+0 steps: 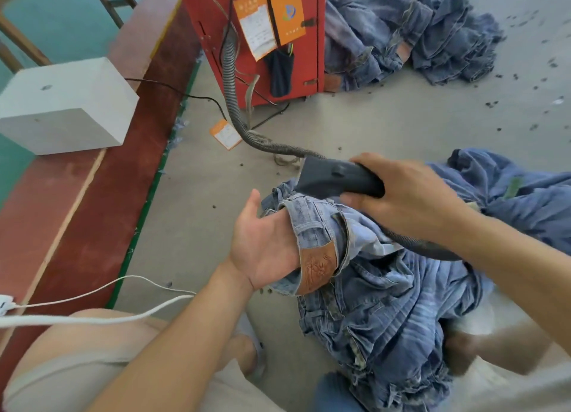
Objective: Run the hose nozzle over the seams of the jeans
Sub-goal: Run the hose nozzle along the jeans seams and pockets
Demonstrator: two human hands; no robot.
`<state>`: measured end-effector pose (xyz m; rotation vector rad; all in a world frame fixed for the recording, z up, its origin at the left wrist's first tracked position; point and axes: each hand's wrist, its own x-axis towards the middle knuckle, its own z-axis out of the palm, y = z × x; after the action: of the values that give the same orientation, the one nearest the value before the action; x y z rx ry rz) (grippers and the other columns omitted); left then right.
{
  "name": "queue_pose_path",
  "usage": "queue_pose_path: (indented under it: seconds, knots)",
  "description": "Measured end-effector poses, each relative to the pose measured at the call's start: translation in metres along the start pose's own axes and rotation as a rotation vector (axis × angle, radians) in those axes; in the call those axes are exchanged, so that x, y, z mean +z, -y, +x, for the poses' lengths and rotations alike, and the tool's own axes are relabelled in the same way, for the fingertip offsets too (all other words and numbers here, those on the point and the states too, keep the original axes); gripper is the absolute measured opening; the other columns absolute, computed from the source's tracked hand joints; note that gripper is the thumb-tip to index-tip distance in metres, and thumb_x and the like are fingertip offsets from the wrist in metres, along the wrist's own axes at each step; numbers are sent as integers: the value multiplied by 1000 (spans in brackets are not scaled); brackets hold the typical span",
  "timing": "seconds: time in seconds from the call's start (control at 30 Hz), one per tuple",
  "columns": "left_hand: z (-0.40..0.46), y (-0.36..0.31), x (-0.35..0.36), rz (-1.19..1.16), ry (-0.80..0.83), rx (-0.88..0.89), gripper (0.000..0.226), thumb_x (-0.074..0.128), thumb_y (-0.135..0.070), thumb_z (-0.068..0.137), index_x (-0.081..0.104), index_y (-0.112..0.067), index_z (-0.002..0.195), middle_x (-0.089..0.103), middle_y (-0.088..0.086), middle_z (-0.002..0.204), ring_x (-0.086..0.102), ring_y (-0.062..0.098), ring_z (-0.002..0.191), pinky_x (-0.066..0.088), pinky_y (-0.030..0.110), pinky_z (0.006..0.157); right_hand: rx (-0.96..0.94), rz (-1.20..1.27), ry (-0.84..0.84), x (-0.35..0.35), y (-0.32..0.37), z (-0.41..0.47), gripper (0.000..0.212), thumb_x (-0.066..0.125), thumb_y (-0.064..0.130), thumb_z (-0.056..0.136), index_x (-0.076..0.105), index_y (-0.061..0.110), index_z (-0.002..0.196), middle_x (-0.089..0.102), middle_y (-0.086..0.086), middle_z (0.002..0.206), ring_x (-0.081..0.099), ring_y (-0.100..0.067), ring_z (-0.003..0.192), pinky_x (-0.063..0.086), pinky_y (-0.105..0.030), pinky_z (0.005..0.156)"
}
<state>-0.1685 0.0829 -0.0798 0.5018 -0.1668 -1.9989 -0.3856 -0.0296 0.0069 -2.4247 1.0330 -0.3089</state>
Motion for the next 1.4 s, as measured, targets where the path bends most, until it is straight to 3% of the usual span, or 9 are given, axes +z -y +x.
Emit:
queue_pose_path:
  seconds: [0.13, 0.23, 0.3, 0.47, 0.6, 0.73, 1.07, 1.23, 1.4]
  knots:
    - [-2, -10, -3, 123, -142, -25, 93, 40, -80, 94, 46, -9, 154, 44, 22, 157, 44, 39, 145, 38, 55, 118, 86, -24, 33, -27, -32, -2, 24, 71, 49, 88, 60, 39, 107, 61, 19, 73, 55, 2, 67, 41, -30, 60]
    - [3, -7, -5, 434, -421, -11, 39, 82, -38, 83, 80, -10, 110, 74, 20, 114, 75, 31, 98, 62, 47, 84, 94, -52, 82, -27, -36, -9, 26, 68, 53, 87, 57, 43, 107, 60, 19, 71, 56, 0, 67, 43, -35, 61]
    - [5, -5, -11, 539, -560, 53, 11, 79, -7, 83, 80, -8, 94, 76, 18, 92, 76, 28, 77, 63, 41, 67, 84, -77, 103, -23, -34, -12, 27, 66, 58, 87, 55, 46, 108, 63, 18, 73, 59, -4, 68, 48, -38, 65]
    - [14, -7, -11, 564, -652, 117, 20, 48, 4, 101, 68, 1, 106, 76, 22, 88, 77, 33, 74, 62, 43, 62, 92, -162, 149, -17, -36, -23, 32, 58, 67, 87, 50, 49, 112, 62, 15, 78, 59, -8, 67, 54, -42, 68]
    - [21, 6, -12, 630, -671, 23, 27, 76, -24, 94, 73, -1, 108, 77, 22, 104, 77, 32, 92, 62, 50, 85, 159, -198, 254, -18, -45, -22, 32, 59, 65, 89, 50, 47, 115, 67, 10, 85, 64, -16, 75, 56, -45, 73]
    - [24, 15, -19, 834, -807, 52, 27, 83, 0, 82, 74, -5, 106, 79, 15, 98, 78, 32, 87, 64, 44, 72, 134, -186, 244, -13, -46, -17, 30, 60, 63, 90, 51, 44, 112, 67, 11, 82, 64, -16, 74, 56, -45, 73]
    - [18, -3, -17, 456, -613, 11, 25, 64, 3, 93, 69, 0, 118, 75, 26, 106, 76, 34, 87, 64, 47, 73, 50, -199, 303, -16, -50, -30, 40, 53, 72, 85, 46, 53, 120, 65, 20, 88, 63, -8, 79, 55, -40, 73]
    - [28, 9, -39, 1089, -967, 82, 18, 66, -25, 99, 69, -28, 117, 75, 2, 112, 70, 27, 106, 54, 53, 102, 85, -150, 168, -7, -56, -30, 38, 56, 68, 88, 47, 49, 120, 66, 14, 89, 63, -11, 76, 56, -42, 71]
    - [17, 18, -54, 1335, -858, -169, 63, 94, -32, 73, 51, -32, 120, 67, -9, 115, 73, 10, 82, 58, 27, 75, 109, -192, 117, -5, -59, -27, 36, 55, 66, 91, 44, 47, 120, 60, 14, 79, 61, -14, 73, 55, -42, 67]
